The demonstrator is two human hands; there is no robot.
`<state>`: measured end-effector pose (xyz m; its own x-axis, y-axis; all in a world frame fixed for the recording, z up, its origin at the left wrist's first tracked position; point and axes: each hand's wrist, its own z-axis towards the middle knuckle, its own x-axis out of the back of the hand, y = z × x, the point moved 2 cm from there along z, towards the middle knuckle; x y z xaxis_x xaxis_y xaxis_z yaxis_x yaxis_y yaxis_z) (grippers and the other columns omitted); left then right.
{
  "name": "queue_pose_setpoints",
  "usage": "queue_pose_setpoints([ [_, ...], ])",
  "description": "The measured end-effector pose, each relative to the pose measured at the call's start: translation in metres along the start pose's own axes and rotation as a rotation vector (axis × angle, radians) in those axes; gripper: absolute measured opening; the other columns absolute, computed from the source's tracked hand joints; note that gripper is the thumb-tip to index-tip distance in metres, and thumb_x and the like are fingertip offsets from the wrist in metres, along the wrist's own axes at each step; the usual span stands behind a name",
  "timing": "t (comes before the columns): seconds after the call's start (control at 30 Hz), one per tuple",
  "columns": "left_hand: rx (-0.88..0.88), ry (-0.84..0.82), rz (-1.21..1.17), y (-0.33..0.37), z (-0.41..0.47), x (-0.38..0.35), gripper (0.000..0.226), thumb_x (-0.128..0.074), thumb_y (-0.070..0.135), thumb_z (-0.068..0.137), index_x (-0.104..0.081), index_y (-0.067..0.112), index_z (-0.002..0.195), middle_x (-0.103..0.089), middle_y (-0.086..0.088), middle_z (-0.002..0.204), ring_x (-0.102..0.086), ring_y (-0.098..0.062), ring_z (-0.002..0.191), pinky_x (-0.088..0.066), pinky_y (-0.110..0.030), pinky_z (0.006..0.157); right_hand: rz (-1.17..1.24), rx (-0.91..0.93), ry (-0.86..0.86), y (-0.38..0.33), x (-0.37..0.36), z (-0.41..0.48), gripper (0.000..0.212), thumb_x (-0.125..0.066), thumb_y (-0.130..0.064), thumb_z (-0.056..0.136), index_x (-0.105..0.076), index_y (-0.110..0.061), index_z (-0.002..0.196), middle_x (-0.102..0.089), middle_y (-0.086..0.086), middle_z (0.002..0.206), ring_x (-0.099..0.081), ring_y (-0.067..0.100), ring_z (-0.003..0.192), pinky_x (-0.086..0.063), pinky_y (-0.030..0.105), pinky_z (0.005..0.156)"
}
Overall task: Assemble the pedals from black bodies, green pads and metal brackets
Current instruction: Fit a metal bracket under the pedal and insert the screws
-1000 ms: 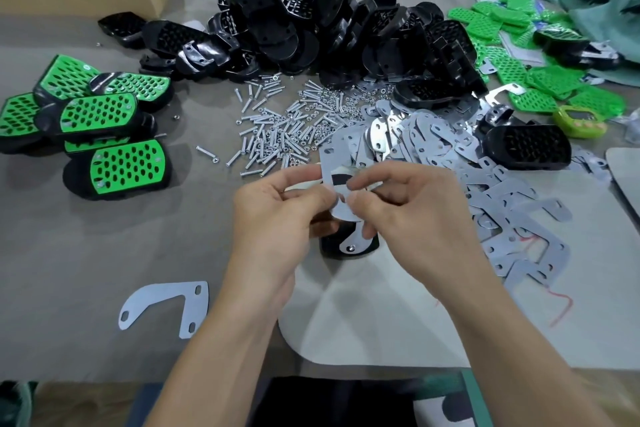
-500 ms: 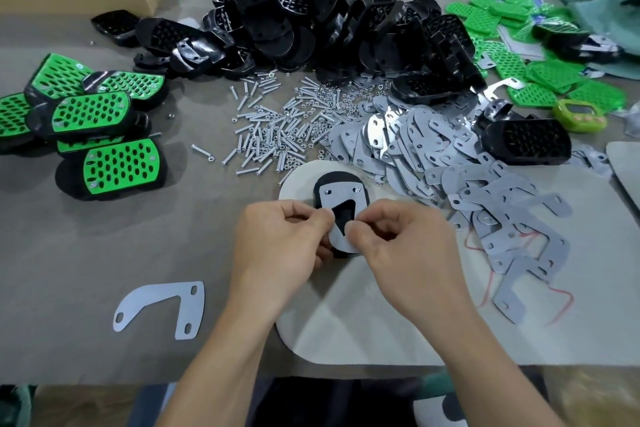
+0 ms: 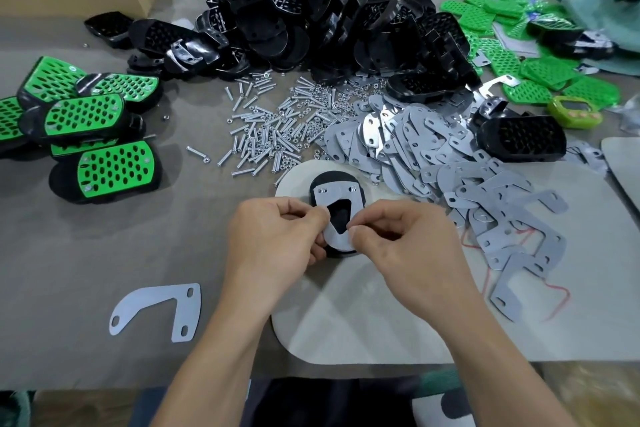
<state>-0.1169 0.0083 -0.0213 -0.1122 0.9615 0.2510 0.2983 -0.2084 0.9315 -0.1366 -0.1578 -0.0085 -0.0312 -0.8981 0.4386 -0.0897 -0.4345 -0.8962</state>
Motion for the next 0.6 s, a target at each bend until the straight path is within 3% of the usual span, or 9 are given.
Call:
queue_pose_setpoints([
  [0.07,-0.002,-0.004,0.006,0.0,0.002,0.001,0.015,-0.073,0.019,0.077,-0.077,0.027,0.066,-0.068,-0.004,0.053,-0.065,-0.018,0.045,-0.047,-0.022,0.045,-0.12,0.059,0.028,0.0,-0.001,-0.002,0.009,-0.074,-0.026,0.078,-0.073,-0.034,0.075,-0.057,-0.008,0.049,-0.046,0.01,0.045,-0.035,0.021,0.044],
  [0.13,0.005,-0.012,0.028,0.001,0.004,0.0,0.01,-0.071,0.026,0.072,-0.076,0.03,0.065,-0.068,-0.004,0.053,-0.067,-0.018,0.046,-0.049,-0.023,0.047,-0.177,0.066,0.03,0.001,-0.002,-0.003,0.009,-0.075,-0.027,0.079,-0.071,-0.034,0.074,-0.046,-0.008,0.044,-0.039,0.01,0.044,-0.029,0.02,0.047],
  [0.27,0.042,-0.049,0.118,0.003,0.01,0.001,0.009,-0.067,0.031,0.064,-0.075,0.03,0.062,-0.07,-0.005,0.055,-0.07,-0.02,0.049,-0.053,-0.028,0.057,-0.175,0.052,0.011,0.005,-0.003,-0.002,0.011,-0.077,-0.027,0.078,-0.071,-0.035,0.076,-0.044,-0.011,0.045,-0.039,0.011,0.047,-0.034,0.029,0.054],
  [0.43,0.096,-0.107,0.189,0.007,0.019,0.003,0.009,-0.068,0.026,0.062,-0.074,0.021,0.058,-0.071,-0.008,0.056,-0.068,-0.021,0.045,-0.05,-0.025,0.051,-0.182,0.058,-0.035,0.005,-0.002,-0.005,0.017,-0.083,-0.034,0.072,-0.071,-0.043,0.081,-0.059,-0.012,0.059,-0.052,0.009,0.054,-0.055,0.044,0.06],
  [0.6,0.139,-0.153,0.303,0.009,0.025,0.005,0.024,-0.071,0.024,0.076,-0.072,0.009,0.057,-0.073,-0.003,0.059,-0.066,-0.019,0.044,-0.047,-0.022,0.046,-0.161,0.033,-0.034,0.009,-0.001,-0.005,0.022,-0.085,-0.031,0.072,-0.072,-0.044,0.085,-0.061,-0.011,0.063,-0.054,0.009,0.055,-0.056,0.045,0.063],
])
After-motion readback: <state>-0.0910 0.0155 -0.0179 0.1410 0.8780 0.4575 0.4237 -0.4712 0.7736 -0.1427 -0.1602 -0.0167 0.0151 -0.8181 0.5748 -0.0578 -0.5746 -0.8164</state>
